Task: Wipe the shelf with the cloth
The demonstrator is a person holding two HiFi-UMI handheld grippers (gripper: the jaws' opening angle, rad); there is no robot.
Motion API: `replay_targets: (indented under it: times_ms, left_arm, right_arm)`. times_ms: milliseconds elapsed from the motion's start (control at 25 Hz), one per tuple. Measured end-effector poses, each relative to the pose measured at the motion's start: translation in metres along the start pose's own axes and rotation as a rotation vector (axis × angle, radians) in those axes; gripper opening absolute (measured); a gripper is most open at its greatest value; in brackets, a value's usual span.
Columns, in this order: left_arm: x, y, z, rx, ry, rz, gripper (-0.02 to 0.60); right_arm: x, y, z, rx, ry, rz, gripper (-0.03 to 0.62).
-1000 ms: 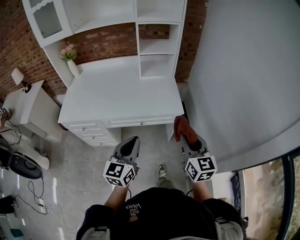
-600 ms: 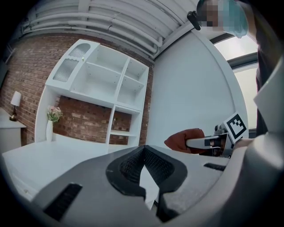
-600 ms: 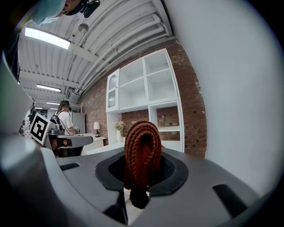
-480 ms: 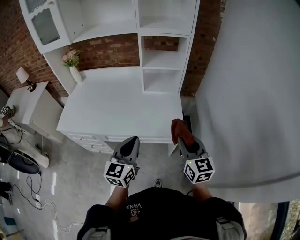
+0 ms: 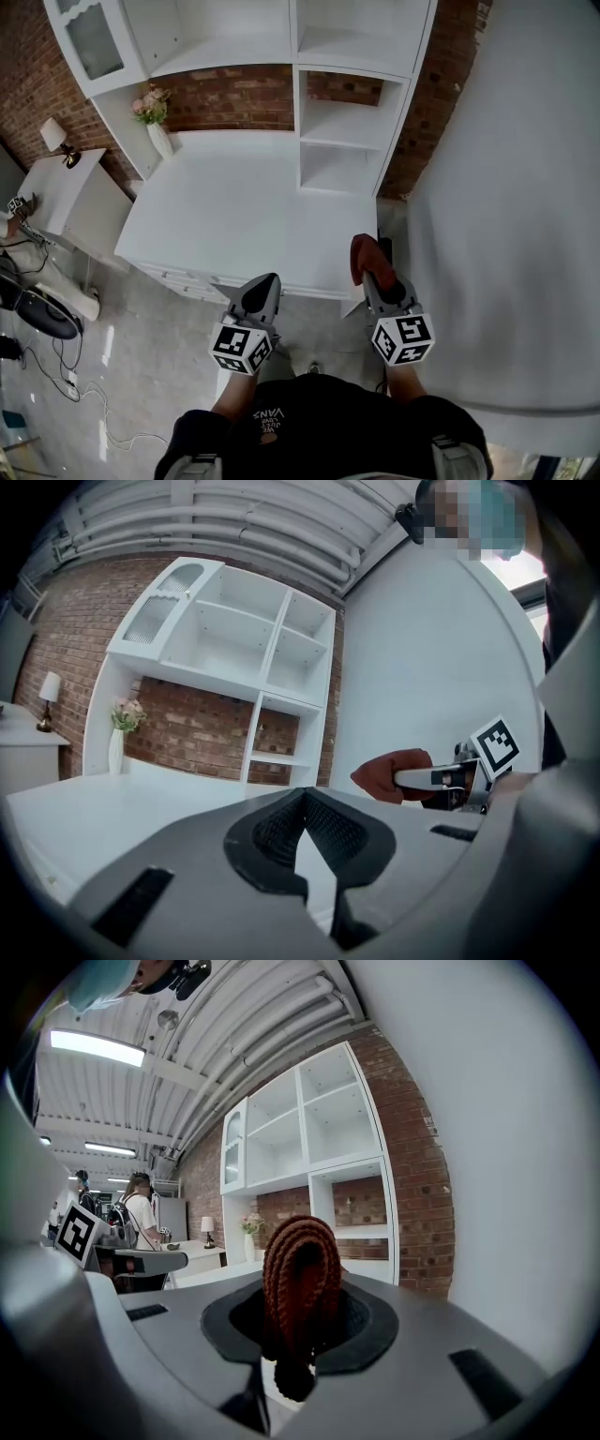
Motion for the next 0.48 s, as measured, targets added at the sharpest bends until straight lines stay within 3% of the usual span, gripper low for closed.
replay_targets:
  times_ms: [200, 480]
  left_arm:
    - [0.029, -0.002, -0.027, -0.006, -0.021, -0.004, 0.007]
    - [0.087, 0.017, -0.061, 0.009, -0.113, -0.004, 0.008]
  right_arm:
    - [0.035, 0.007, 0.011, -0.02, -0.035, 0.016, 0.086]
    - [0.092, 0.033, 0.026, -0.054, -0.096, 0.04, 0.086]
Point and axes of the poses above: the fingertips, and each gripper's own axes: x forward along the fingers, z to its right, y out of its top, the point moved 7 cm from there along -x, backward along the fingers, and after that the axes turned 12 degrees about y, right-handed, at the moved point
